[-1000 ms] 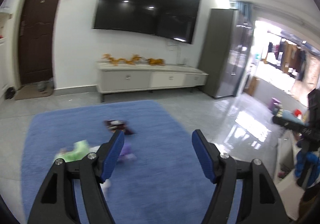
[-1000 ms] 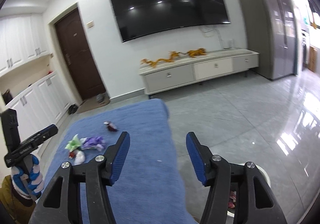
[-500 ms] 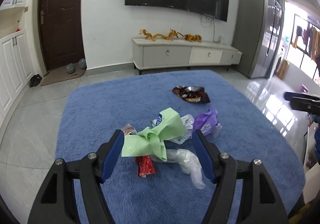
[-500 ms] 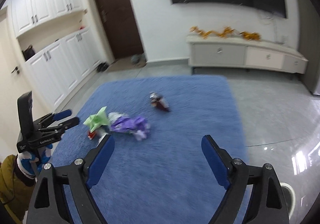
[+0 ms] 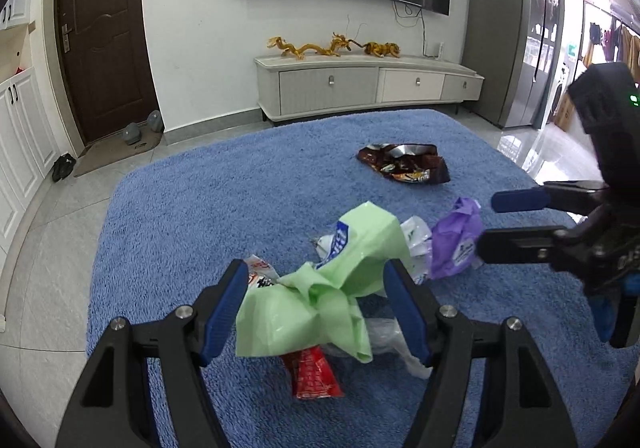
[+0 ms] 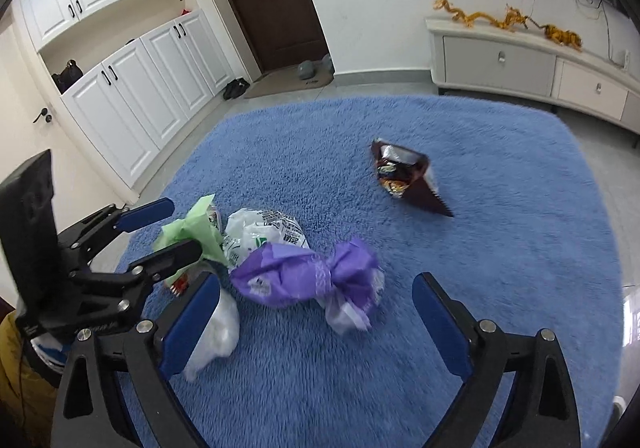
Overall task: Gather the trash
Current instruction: 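Grasp the green plastic with the left gripper while the right grasps the purple wrapper, then carry the green plastic and purple wrapper to the bin and open both grippers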
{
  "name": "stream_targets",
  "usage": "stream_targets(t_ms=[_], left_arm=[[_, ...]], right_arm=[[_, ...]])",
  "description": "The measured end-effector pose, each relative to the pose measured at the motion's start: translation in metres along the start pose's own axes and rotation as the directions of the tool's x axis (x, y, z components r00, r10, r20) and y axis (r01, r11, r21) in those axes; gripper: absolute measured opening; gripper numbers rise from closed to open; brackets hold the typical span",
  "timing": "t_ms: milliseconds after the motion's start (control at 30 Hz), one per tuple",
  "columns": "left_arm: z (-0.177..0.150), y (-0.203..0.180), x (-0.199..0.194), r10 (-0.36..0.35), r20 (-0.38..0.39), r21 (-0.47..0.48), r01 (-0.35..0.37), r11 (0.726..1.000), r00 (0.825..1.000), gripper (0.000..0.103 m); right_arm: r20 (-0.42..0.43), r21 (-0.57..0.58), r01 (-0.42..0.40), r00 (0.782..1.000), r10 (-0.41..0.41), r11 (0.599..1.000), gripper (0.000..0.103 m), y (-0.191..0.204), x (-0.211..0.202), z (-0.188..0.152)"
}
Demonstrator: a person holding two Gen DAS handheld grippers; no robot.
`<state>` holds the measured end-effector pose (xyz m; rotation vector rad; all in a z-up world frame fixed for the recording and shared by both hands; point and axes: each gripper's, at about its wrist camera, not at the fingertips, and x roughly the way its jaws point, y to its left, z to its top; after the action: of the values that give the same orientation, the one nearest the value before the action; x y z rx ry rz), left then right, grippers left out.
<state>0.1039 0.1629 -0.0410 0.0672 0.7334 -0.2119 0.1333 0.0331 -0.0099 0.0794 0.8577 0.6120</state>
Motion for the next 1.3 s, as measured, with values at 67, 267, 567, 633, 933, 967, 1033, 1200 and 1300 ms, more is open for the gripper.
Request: stream_targets(t_ms=[67, 267, 567, 633, 933, 967, 1033, 1200, 1300], left_arm=[[-0.001, -0.001, 0.003, -0.005, -0.008, 0.009, 0.005, 1.0, 1.0, 0.068], [-0.003, -0.009, 0.007, -0.012, -0.02, 0.038, 0.013, 0.999, 1.0, 0.047], [-0.002, -0.011, -0.015, -0.033, 0.018, 0.0, 0.033, 0.999, 0.999, 0.026], [-0.002, -0.012, -0.025, -0.035, 0.033, -0.01, 0.035, 0.999, 0.999, 0.026], [0.012, -0.01, -0.088, -0.034, 0.136, -0.064, 0.043, 0.997, 0.99, 0.026], [0.015, -0.008, -0.098, -0.028, 0.152, -0.072, 0.04, 0.997, 0.988, 0.026], [0.022, -0.007, -0.118, -0.015, 0.184, -0.086, 0.031, 0.996, 0.983, 0.025], [0.034, -0.016, -0.153, 0.004, 0.239, -0.094, 0.019, 0.995, 0.971, 0.025], [0.042, -0.027, -0.165, -0.003, 0.257, -0.092, 0.028, 0.995, 0.966, 0.025]], right_arm=[[-0.003, 0.018, -0.01, 1.0, 0.01, 1.0, 0.097, -0.002, 0.007, 0.002], [-0.024, 0.047, -0.023, 0.999, 0.024, 0.999, 0.057, -0.012, 0.014, 0.001], [0.011, 0.054, -0.03, 1.0, 0.029, 0.998, 0.047, -0.015, -0.012, -0.017], [0.024, 0.058, -0.032, 0.999, 0.031, 0.998, 0.047, -0.015, -0.022, -0.02], [0.144, 0.063, -0.025, 0.989, 0.016, 0.998, 0.047, -0.012, -0.096, -0.03], [0.164, 0.064, -0.024, 0.986, 0.014, 0.998, 0.047, -0.012, -0.107, -0.031], [0.205, 0.061, -0.013, 0.979, 0.001, 0.998, 0.047, -0.01, -0.131, -0.035], [0.282, 0.066, 0.007, 0.959, -0.025, 0.998, 0.047, -0.01, -0.176, -0.042], [0.326, 0.08, 0.027, 0.944, -0.052, 0.996, 0.047, -0.015, -0.205, -0.051]])
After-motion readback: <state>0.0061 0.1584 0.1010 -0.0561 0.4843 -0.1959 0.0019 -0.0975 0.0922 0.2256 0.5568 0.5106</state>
